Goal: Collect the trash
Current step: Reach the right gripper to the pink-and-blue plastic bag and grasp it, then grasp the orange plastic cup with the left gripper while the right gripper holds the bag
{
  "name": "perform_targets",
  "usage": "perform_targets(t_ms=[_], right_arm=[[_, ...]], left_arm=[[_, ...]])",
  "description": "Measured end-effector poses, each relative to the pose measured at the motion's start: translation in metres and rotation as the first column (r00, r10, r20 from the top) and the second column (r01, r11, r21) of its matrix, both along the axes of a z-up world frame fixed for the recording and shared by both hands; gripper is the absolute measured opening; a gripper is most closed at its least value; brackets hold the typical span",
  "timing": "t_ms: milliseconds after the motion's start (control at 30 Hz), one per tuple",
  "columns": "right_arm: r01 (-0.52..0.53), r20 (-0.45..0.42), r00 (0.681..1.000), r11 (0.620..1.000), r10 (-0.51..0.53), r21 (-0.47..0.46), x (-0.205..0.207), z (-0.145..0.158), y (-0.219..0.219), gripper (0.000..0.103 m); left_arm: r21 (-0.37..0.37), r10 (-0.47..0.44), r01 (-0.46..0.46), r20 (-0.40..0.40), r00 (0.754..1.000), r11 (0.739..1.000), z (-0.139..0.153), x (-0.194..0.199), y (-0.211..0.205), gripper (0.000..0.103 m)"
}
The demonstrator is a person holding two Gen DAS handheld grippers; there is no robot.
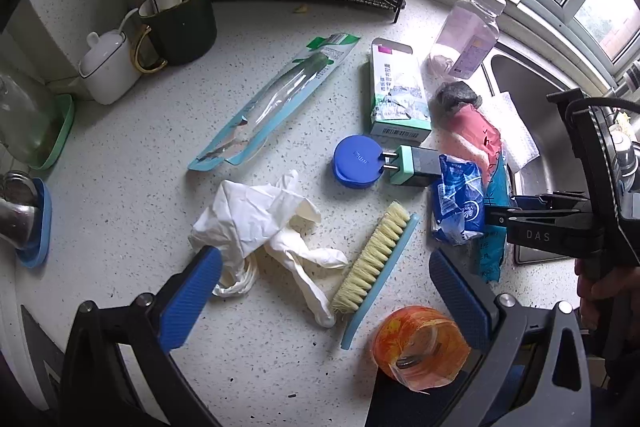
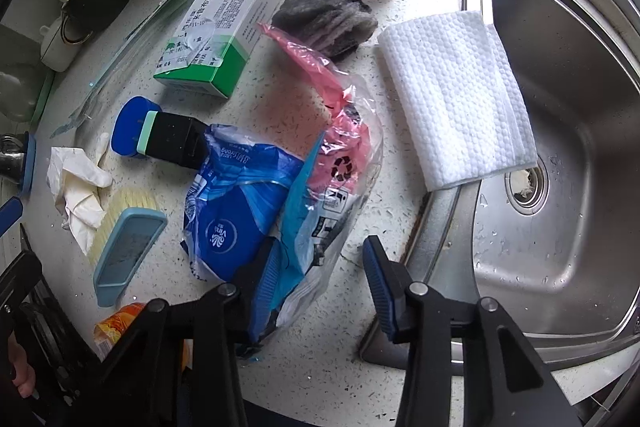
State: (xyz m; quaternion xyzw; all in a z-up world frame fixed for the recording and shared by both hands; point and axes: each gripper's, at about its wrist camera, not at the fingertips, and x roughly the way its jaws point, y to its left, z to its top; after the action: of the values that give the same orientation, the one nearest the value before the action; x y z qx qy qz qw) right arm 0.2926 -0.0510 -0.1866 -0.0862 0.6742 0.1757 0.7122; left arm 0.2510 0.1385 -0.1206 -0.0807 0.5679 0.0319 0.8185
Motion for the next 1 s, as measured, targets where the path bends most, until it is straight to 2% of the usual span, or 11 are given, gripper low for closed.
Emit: perform_targets(t_ms=[67, 233, 433, 533, 667, 900, 1000], right_arm=[[-0.003, 0.009, 1.0, 1.0, 0.003, 0.004, 0.0, 0.001, 0.0, 0.024], [-0.004, 0.012, 1.0, 0.998, 0.003, 0.061, -0.007, 0.011, 0.0, 0.012], [-0.018, 0.083, 0.997, 0.994, 0.009, 0.112, -0.018, 0.039, -0.014, 0.01], [-0.022, 0.114, 0.993, 0.991, 0.007, 0.133, -0.023, 0.054, -0.022, 0.01], [-0.028, 0.144, 0.99, 0.987, 0.005, 0.156, -0.032, 0.071, -0.029, 0.01], [-0.064, 0.165, 0.986, 0.986, 0.038, 0.155, -0.045, 0.069, -0.045, 0.01], [-0.074, 0.159, 0.986, 0.985, 0.049, 0.153, -0.048, 0.069, -0.05, 0.01]], left_arm=[[-0.002, -0.004, 0.004, 0.003, 1.0, 1.0, 0.002, -0.001, -0.002, 0.103], [-0.01, -0.009, 0.009, 0.009, 1.0, 1.0, 0.008, -0.009, -0.007, 0.103], [-0.039, -0.003, 0.003, 0.009, 1.0, 0.999, 0.018, -0.035, -0.013, 0.103], [-0.035, -0.011, 0.011, -0.003, 1.0, 0.999, 0.016, -0.048, -0.02, 0.103], [-0.072, -0.038, 0.036, -0.029, 0.999, 0.997, 0.01, -0.059, -0.033, 0.103], [-0.071, -0.057, 0.053, -0.064, 0.996, 0.996, -0.008, -0.062, -0.063, 0.1], [-0.038, -0.06, 0.057, -0.099, 0.993, 0.998, -0.022, -0.058, -0.071, 0.098]])
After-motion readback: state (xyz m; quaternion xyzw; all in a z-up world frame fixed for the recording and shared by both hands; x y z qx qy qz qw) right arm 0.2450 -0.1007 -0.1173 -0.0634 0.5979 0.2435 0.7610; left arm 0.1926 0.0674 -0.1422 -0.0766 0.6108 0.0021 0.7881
